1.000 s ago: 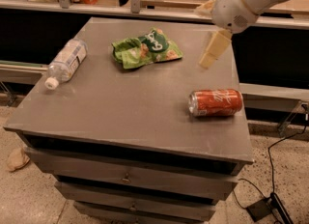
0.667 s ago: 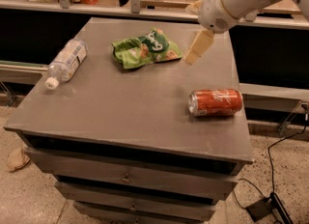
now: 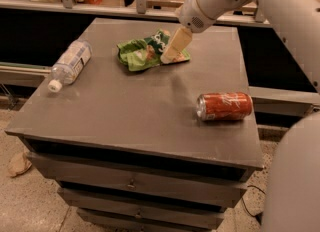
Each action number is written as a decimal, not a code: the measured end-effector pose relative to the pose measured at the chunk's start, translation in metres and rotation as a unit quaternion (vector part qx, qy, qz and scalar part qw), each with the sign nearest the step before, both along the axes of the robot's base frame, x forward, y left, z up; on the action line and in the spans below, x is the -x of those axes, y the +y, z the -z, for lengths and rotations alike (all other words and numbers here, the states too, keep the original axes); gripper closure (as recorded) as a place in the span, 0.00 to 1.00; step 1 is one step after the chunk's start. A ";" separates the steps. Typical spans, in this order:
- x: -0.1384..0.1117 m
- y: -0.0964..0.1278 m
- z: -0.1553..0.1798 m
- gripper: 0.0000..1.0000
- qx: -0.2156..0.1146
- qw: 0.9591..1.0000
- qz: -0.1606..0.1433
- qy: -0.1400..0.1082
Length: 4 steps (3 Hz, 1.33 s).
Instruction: Pick green rice chip bag
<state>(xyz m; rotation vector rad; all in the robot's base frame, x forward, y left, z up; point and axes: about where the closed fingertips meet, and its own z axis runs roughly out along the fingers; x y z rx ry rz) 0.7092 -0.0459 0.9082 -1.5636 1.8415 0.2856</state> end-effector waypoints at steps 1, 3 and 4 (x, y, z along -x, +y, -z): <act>-0.012 0.022 0.021 0.00 -0.003 1.000 0.001 0.023; -0.026 0.035 0.047 0.06 -0.042 0.999 0.010 0.019; -0.030 0.033 0.055 0.28 -0.051 0.998 0.018 0.017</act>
Offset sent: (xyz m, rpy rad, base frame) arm 0.0293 0.0379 -0.0392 0.0744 0.0567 -0.0073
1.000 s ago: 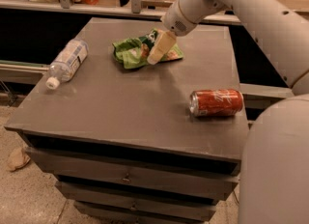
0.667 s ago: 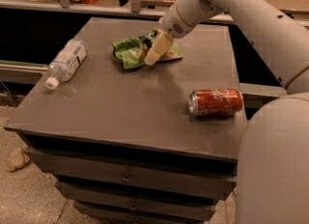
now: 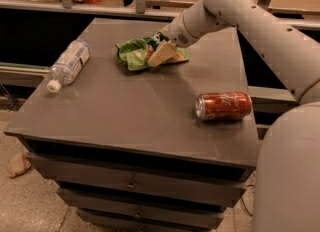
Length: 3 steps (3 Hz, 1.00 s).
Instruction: Pick green rice chip bag
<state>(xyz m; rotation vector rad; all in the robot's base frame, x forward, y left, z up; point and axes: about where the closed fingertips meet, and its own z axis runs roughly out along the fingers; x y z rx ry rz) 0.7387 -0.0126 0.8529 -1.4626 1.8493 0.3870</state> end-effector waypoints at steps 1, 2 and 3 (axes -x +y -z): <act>0.002 -0.003 0.002 0.51 -0.002 1.000 0.002 -0.001; 0.009 -0.015 -0.017 0.75 -0.007 1.000 0.010 -0.005; 0.025 -0.031 -0.052 0.98 -0.033 0.999 0.007 -0.020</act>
Offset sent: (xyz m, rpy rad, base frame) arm -0.0182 -0.0357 0.0469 0.0268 -0.0288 -0.0457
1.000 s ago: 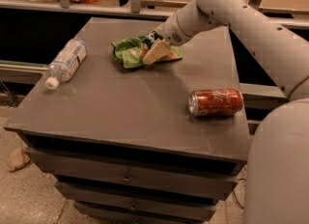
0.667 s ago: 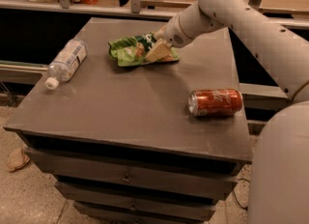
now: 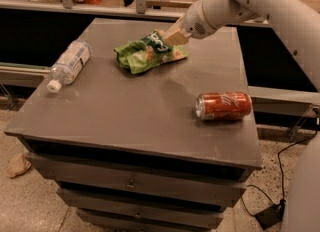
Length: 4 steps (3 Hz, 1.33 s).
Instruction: Pick green rice chip bag
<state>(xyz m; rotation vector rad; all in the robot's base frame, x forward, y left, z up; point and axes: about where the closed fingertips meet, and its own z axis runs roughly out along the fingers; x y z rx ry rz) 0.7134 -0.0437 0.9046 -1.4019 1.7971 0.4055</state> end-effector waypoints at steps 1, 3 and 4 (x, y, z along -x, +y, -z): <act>0.017 -0.018 -0.028 1.00 -0.025 1.000 -0.003 -0.013; 0.030 -0.024 -0.043 0.87 -0.026 0.999 -0.009 -0.021; 0.026 -0.014 -0.035 0.64 -0.009 1.000 -0.007 -0.017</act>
Offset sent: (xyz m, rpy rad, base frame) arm -0.0380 -0.0384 0.0603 0.0745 -0.0623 0.0153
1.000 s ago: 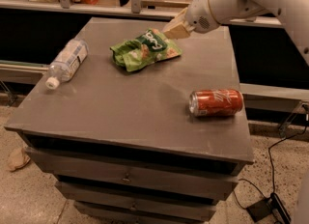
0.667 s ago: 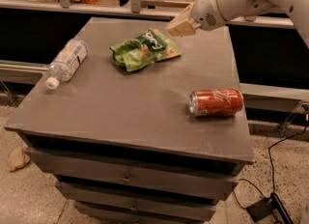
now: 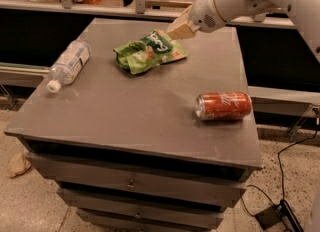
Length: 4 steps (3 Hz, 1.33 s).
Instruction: Pick green rice chip bag
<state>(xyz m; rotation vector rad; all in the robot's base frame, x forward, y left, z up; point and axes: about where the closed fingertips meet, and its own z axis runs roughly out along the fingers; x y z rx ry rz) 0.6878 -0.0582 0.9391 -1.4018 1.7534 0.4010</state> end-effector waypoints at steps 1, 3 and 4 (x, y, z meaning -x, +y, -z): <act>-0.012 0.009 0.015 0.41 0.017 1.000 0.010 0.006; -0.031 0.018 0.045 0.09 0.043 0.999 0.027 0.008; -0.033 0.023 0.060 0.15 0.048 0.999 0.024 0.004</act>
Offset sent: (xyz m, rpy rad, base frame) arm 0.0420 0.0142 -0.0436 -0.1067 0.0310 -0.0908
